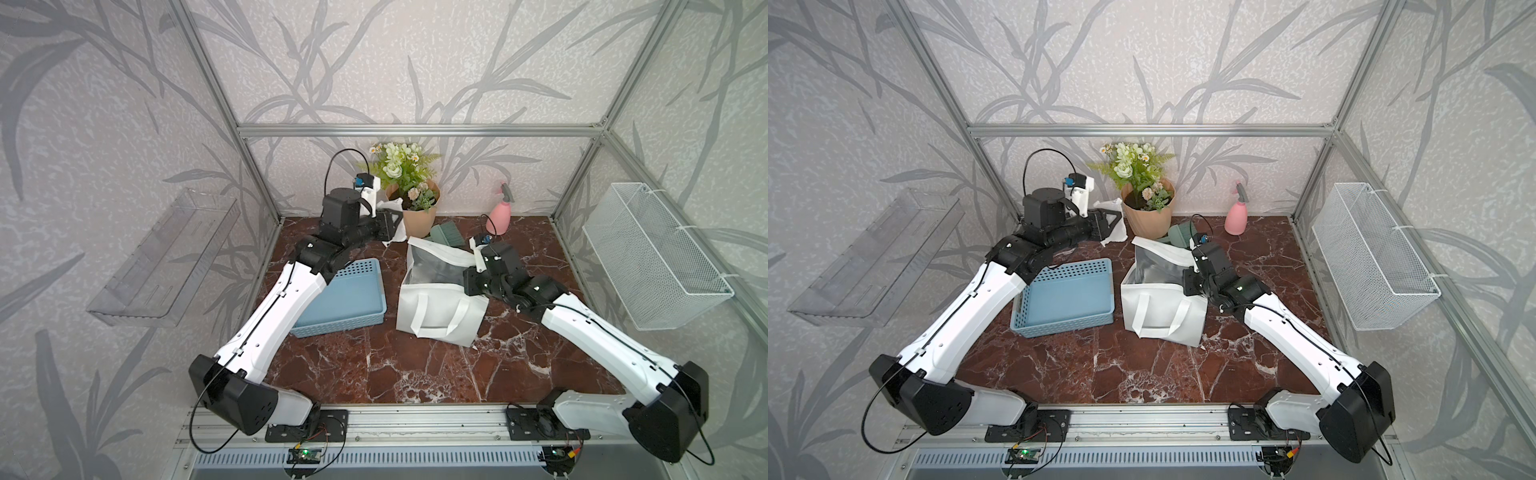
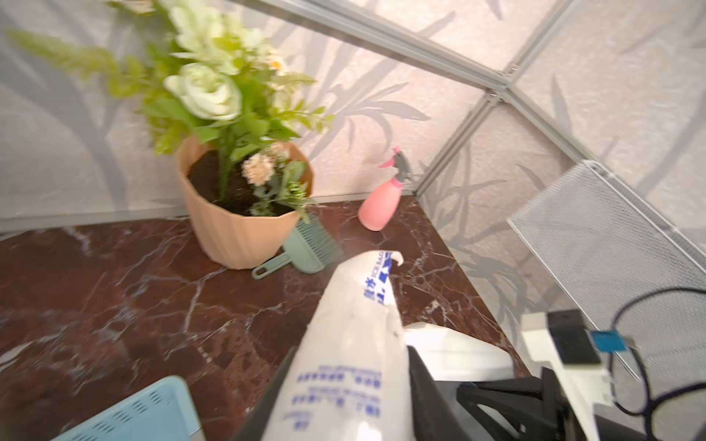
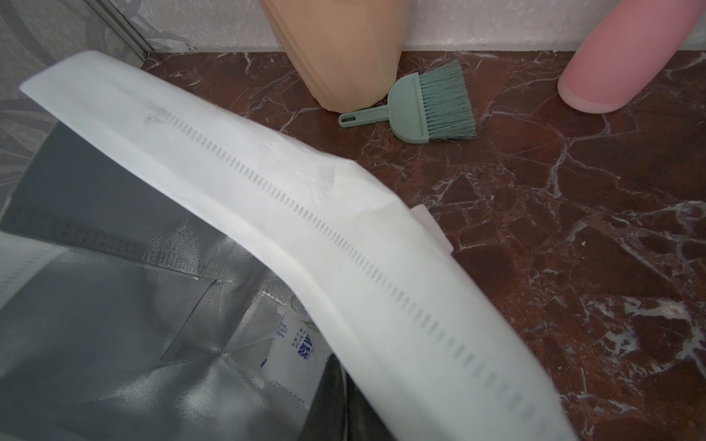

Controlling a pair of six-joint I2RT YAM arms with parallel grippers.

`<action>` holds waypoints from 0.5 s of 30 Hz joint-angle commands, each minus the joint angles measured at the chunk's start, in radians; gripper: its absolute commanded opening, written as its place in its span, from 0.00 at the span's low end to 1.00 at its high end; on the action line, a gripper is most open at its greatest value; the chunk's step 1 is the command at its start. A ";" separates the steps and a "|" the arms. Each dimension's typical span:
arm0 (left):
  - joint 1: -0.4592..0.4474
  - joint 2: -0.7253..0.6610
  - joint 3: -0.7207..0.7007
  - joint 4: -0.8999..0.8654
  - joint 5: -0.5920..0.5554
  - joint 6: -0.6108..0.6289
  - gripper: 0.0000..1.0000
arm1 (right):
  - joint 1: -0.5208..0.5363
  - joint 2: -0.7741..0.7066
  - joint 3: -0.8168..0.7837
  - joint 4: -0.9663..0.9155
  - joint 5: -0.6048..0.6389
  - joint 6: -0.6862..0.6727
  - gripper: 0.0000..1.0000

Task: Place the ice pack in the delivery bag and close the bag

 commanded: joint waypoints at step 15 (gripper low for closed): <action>-0.250 0.281 0.012 -0.163 0.078 0.359 0.22 | -0.033 -0.055 0.039 -0.011 -0.145 -0.096 0.08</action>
